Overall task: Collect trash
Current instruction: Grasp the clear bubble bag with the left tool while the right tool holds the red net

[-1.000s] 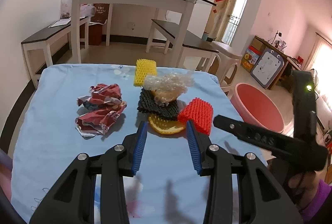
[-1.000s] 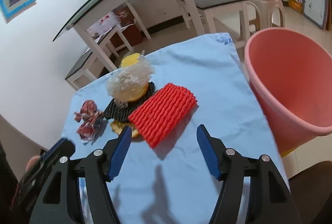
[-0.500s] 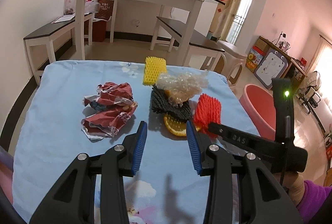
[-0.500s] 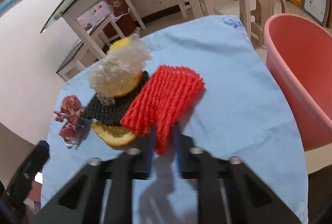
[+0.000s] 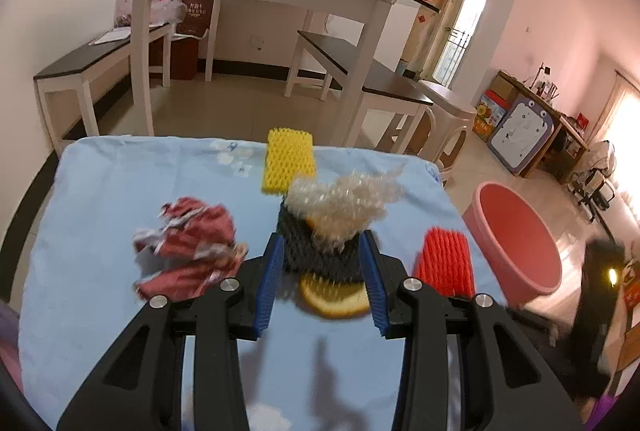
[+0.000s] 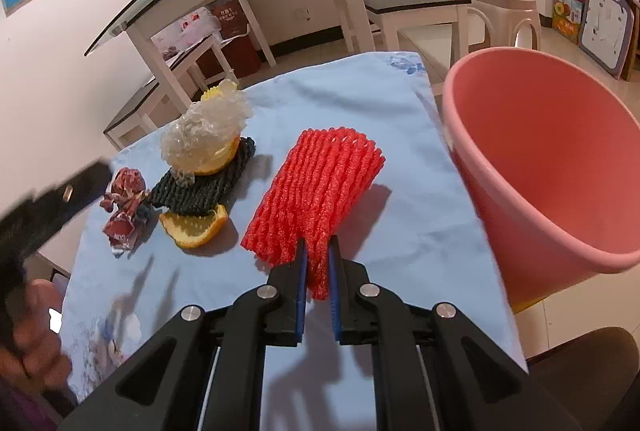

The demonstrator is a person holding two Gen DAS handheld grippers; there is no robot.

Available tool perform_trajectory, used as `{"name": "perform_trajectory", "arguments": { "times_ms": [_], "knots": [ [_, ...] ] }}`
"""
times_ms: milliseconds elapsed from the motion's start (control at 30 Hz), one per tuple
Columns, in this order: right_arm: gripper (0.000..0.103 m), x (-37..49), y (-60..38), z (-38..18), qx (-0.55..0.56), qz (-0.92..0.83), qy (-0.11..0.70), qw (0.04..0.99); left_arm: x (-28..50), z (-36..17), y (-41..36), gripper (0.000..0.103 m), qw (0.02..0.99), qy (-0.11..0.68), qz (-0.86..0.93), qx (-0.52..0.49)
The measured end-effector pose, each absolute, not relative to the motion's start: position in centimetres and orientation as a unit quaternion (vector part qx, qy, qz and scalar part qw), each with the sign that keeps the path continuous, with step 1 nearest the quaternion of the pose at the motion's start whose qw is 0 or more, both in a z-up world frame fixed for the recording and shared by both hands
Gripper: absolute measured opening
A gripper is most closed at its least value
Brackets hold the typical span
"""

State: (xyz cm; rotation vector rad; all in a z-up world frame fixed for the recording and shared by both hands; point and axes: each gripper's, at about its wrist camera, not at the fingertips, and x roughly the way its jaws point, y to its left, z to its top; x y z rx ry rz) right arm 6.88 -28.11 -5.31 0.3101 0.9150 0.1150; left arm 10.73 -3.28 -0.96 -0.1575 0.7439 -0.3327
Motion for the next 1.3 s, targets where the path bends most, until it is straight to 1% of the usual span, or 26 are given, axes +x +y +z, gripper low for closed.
{"name": "perform_trajectory", "arguments": {
  "times_ms": [333, 500, 733, 933, 967, 1000, 1100, 1300],
  "knots": [
    [0.009, 6.0, -29.7, -4.7, 0.148, 0.059, 0.428, 0.889, 17.7, -2.3, -4.4, 0.039, 0.909, 0.379, -0.129, -0.115],
    [0.009, 6.0, -30.3, -4.9, 0.153, 0.059, 0.431, 0.888, 19.2, -4.1, -4.6, 0.039, 0.894, 0.409, -0.127, -0.133],
    [0.009, 5.8, -30.6, -4.7, 0.154, 0.058, 0.427, 0.889, 16.0, -3.6, -6.1, 0.039, 0.898, 0.392, -0.166, -0.111],
    [0.009, 4.9, -30.5, -4.3, 0.151, 0.057, 0.425, 0.891, 12.5, -3.2, -7.9, 0.039, 0.915, 0.36, -0.173, -0.047],
    [0.009, 4.7, -30.4, -4.2, 0.151, 0.057, 0.425, 0.891, 12.0, -3.1, -8.0, 0.038, 0.918, 0.355, -0.173, -0.042],
    [0.009, 4.8, -30.4, -4.2, 0.15, 0.058, 0.424, 0.891, 11.6, -2.9, -8.1, 0.03, 0.919, 0.351, -0.173, -0.042],
    [0.009, 4.1, -30.2, -3.7, 0.146, 0.06, 0.419, 0.894, 10.2, -2.0, -7.8, 0.025, 0.923, 0.336, -0.181, -0.048],
    [0.009, 3.0, -30.3, -2.8, 0.147, 0.067, 0.406, 0.899, 7.7, 0.2, -7.3, 0.022, 0.93, 0.312, -0.187, -0.057]
  ]
}}
